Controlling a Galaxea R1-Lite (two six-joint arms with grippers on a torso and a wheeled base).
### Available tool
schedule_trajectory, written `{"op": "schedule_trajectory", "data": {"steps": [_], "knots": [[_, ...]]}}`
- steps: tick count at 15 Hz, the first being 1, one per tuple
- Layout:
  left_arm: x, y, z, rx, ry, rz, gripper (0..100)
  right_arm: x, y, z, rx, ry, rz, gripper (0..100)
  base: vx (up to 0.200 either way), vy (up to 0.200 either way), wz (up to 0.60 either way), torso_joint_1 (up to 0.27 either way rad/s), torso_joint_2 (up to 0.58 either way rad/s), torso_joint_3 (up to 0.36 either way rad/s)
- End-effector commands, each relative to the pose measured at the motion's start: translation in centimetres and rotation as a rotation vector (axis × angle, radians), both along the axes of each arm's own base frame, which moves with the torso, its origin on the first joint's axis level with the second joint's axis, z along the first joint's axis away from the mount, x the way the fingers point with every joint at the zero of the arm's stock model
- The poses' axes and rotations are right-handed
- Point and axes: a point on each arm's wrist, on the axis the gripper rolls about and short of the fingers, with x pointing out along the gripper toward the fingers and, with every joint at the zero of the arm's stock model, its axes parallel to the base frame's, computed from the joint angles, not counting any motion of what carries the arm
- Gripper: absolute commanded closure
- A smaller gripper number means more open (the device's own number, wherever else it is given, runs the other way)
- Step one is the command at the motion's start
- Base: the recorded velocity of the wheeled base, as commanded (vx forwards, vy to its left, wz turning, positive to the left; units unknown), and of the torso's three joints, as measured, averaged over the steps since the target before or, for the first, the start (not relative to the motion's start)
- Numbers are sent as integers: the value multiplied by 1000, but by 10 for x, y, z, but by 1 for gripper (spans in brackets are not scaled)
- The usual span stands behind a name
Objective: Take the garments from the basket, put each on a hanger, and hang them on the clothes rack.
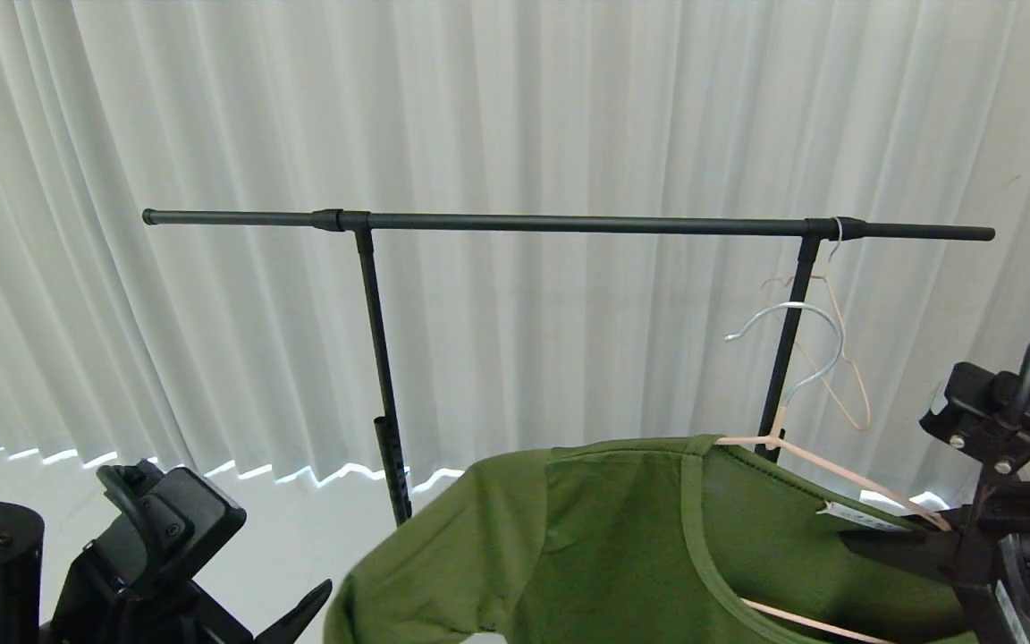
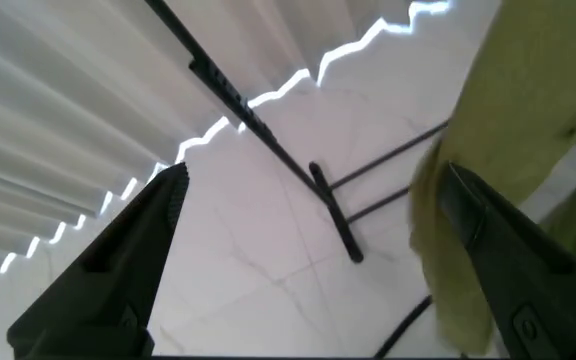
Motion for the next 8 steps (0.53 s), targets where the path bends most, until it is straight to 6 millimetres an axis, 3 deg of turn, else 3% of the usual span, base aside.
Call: {"op": "schedule_trajectory", "data": {"steps": [1,8], "knots": [[-1,0,7,-50,-49,10,0,4,-10,-1,-44,16,-89,100,0,0,0,0,0,0],[6,0,13,12,-133,-6,0,22,-57,8,-212,101,-507,100,0,0,0,0,0,0]]}}
